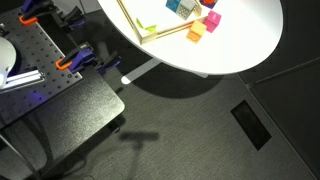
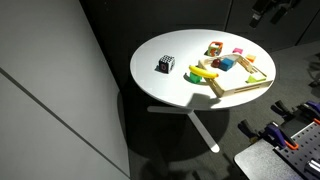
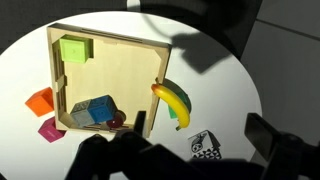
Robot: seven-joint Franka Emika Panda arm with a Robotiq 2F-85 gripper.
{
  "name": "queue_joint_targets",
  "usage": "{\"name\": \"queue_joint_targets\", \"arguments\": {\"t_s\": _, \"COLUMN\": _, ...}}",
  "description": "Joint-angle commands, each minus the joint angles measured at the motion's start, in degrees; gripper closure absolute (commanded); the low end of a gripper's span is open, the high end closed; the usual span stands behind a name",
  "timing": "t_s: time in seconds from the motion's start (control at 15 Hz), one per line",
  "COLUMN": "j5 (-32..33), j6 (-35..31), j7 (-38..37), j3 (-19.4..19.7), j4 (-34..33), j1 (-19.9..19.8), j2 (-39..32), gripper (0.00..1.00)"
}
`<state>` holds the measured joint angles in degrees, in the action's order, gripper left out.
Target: Take the green block off of the tray
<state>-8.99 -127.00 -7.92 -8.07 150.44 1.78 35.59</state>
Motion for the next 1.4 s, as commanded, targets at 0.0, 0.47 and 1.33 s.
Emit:
{"name": "queue_joint_targets", "arguments": {"t_s": 0.0, "j5": 3.1, "j6": -1.0, "j7": -2.4, "j3": 0.0, "j4": -3.3, "j1": -1.1, "j2": -5.4, "gripper": 0.0}}
{"name": "queue_joint_targets", "arguments": {"t_s": 0.47, "j5": 3.0, "j6": 0.3, "j7": -1.4, "j3": 2.2, "j4": -6.9, "j1": -0.7, "j2": -13.1, "gripper": 0.0}}
{"name": "queue_joint_targets", "arguments": {"t_s": 1.33, "j5": 2.4, "j6": -1.0, "j7": -1.2, "j3": 2.8, "j4": -5.7, "j1": 0.0, "j2": -13.7, "gripper": 0.0}}
